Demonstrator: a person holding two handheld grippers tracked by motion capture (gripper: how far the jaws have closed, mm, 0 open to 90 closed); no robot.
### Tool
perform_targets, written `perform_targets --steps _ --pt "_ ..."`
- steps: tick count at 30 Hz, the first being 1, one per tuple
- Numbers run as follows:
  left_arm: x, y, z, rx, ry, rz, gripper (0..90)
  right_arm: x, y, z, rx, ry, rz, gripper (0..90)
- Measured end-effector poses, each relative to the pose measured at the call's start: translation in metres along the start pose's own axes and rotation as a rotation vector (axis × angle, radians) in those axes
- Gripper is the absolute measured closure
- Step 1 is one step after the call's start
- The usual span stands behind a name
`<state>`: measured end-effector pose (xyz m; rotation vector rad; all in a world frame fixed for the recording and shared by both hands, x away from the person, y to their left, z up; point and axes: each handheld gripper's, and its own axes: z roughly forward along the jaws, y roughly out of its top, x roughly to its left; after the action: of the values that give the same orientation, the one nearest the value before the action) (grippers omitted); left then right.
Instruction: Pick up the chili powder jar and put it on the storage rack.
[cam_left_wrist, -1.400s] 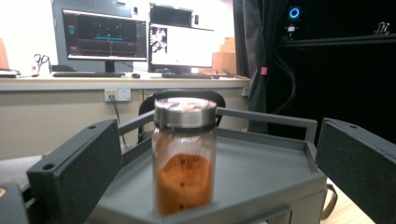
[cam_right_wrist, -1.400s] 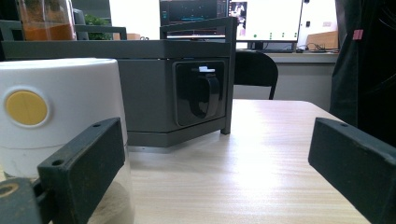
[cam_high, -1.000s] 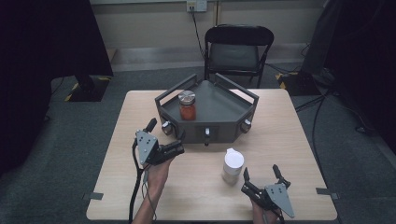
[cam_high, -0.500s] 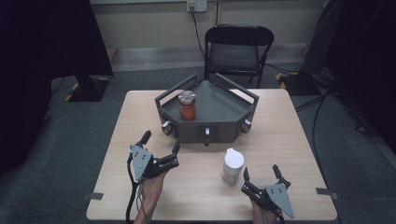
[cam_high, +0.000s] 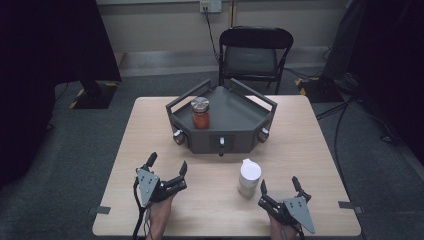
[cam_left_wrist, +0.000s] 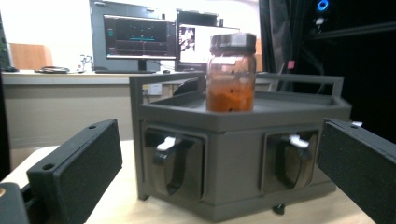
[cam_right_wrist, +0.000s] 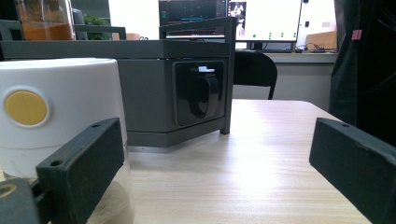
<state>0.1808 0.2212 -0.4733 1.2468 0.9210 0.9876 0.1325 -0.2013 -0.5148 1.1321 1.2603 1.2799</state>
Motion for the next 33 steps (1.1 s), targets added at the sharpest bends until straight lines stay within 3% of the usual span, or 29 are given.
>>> perform_targets --steps 5,13,14,16,18,23,26,28,31,33 --pt "0.000 -0.012 -0.008 -0.011 0.007 0.008 0.0 0.000 0.000 0.000 0.000 -0.002 0.000 2.1" --pt "0.001 -0.027 -0.018 0.023 0.029 0.010 0.3 0.000 0.000 0.000 0.000 -0.002 0.000 2.1" --pt "0.001 -0.029 -0.020 0.021 0.031 0.025 1.0 0.000 0.000 0.000 0.000 -0.002 0.000 2.1" --pt "0.000 -0.034 -0.024 0.010 0.037 0.016 1.5 0.000 0.000 0.000 0.000 -0.003 0.000 2.1" --pt "-0.001 -0.036 -0.025 0.026 0.043 0.031 1.0 0.001 0.000 0.000 0.001 -0.003 0.000 2.2" --pt "0.000 -0.042 -0.028 0.041 0.048 0.022 0.1 0.001 0.000 0.000 0.002 -0.004 0.000 2.2" --pt "0.000 -0.043 -0.027 0.057 0.049 0.045 0.0 0.001 0.000 0.000 0.000 -0.004 0.000 2.1" --pt "0.000 -0.044 -0.027 0.055 0.047 0.040 0.0 0.001 0.000 0.000 0.000 -0.004 0.000 2.1" --pt "-0.003 -0.048 -0.028 0.039 0.062 0.069 0.2 0.001 0.000 0.000 0.000 -0.004 0.000 2.0" --pt "-0.001 -0.046 -0.027 0.048 0.060 0.049 0.0 0.001 0.000 0.000 0.000 -0.003 0.000 2.0"
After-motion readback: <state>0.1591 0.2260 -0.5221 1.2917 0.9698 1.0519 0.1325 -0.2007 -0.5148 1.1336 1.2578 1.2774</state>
